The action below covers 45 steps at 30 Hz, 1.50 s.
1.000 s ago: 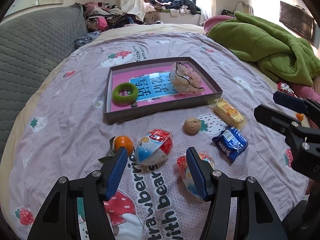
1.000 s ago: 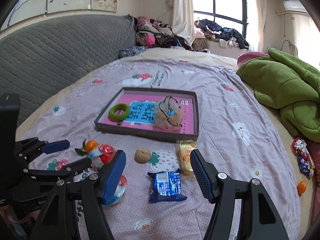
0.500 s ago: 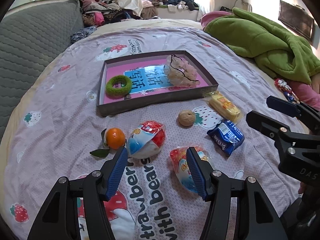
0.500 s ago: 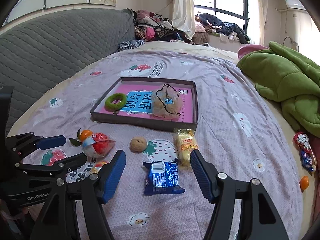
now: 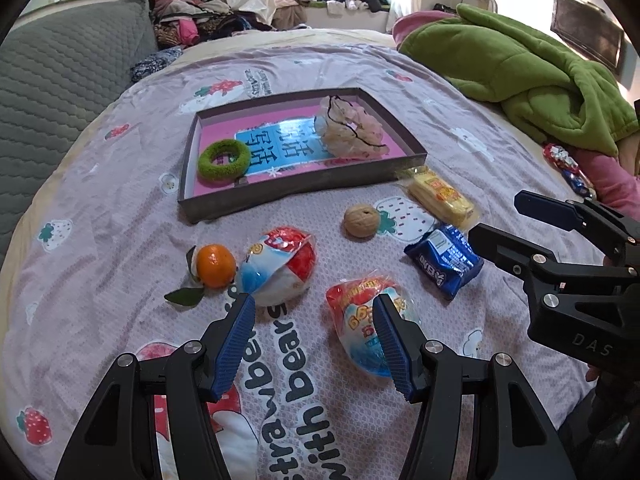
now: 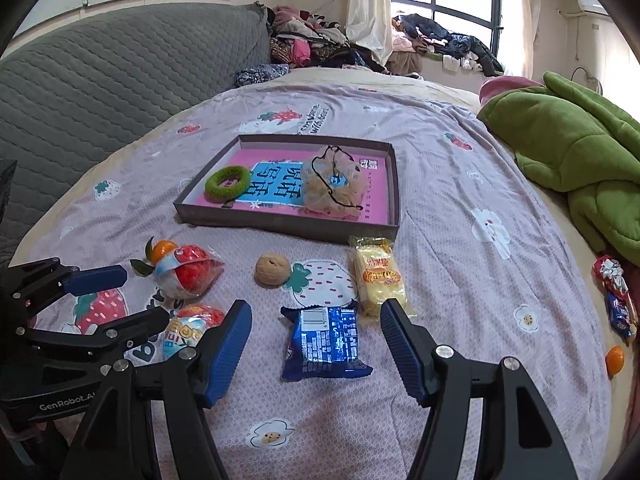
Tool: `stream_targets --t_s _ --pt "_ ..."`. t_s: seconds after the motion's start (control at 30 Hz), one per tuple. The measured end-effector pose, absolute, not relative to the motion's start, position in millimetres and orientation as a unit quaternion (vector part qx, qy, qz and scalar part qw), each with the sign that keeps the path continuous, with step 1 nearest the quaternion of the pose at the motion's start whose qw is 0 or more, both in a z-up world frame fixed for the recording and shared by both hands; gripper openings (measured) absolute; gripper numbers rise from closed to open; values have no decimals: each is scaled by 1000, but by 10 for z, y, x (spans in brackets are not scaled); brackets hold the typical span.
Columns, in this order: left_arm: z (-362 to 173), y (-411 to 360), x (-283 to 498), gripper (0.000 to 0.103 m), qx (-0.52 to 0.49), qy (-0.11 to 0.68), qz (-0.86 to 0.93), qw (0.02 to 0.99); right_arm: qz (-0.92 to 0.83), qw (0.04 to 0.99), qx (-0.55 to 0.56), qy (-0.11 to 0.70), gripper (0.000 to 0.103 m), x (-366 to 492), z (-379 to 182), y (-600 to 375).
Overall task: Organize objects
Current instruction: 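Withdraw both grippers and reach toward the chocolate egg and blue biscuit packet, then grasp the chocolate egg with the left gripper while the right gripper grasps the blue packet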
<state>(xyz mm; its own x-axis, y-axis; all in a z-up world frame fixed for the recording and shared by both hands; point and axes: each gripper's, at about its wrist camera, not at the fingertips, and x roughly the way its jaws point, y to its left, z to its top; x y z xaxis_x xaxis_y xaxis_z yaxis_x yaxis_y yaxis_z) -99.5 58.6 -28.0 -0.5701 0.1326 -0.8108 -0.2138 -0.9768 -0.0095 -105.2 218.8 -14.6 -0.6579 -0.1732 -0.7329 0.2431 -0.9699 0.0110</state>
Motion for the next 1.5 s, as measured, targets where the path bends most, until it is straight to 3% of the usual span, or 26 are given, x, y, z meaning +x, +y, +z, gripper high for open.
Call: stream_targets --t_s 1.5 --pt "-530 858 -1008 63 -484 5 861 159 -879 102 463 59 66 -1286 -713 2217"
